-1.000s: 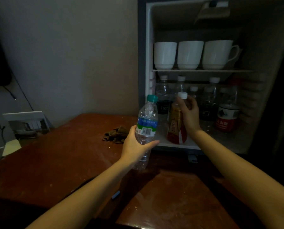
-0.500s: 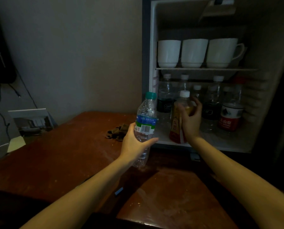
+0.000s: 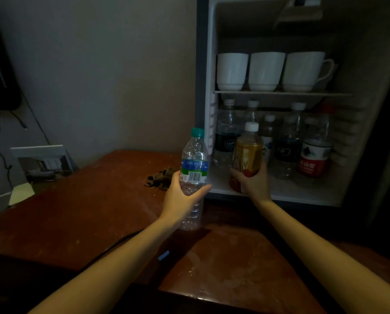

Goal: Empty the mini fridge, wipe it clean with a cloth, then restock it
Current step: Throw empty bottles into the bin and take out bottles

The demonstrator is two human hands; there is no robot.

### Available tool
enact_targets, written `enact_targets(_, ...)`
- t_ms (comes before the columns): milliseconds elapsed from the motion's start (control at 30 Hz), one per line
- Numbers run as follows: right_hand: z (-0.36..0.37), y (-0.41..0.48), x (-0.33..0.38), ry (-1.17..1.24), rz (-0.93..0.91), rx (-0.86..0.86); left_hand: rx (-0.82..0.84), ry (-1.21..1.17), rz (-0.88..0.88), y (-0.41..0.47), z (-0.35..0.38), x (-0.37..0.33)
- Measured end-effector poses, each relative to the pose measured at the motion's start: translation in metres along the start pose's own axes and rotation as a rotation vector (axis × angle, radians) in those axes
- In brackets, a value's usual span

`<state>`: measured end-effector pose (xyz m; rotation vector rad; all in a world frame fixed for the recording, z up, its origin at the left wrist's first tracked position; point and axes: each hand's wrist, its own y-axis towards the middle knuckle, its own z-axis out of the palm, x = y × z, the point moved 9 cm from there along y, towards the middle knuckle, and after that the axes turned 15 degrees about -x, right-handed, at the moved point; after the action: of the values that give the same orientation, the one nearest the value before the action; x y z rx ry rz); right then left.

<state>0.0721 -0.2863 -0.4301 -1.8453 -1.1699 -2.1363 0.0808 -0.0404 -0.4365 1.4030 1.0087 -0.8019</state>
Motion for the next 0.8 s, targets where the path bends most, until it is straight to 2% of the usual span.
enact_targets(167, -0.007, -0.012, -0.005, -0.233, 0.021, -0.043, 0.043, 0.026, -0.04, -0.012, -0.002, 0.018)
enact_targets(300, -0.009, -0.021, -0.007, -0.299, 0.042, -0.029, 0.026, 0.017, -0.079, -0.019, -0.008, 0.025)
enact_targets(533, -0.011, -0.04, 0.003, -0.263, 0.064, 0.001, -0.027, -0.015, -0.064, -0.026, -0.043, 0.012)
enact_targets(800, 0.006, -0.076, 0.023, -0.128, 0.063, 0.07, -0.175, 0.023, -0.111, -0.031, -0.113, 0.003)
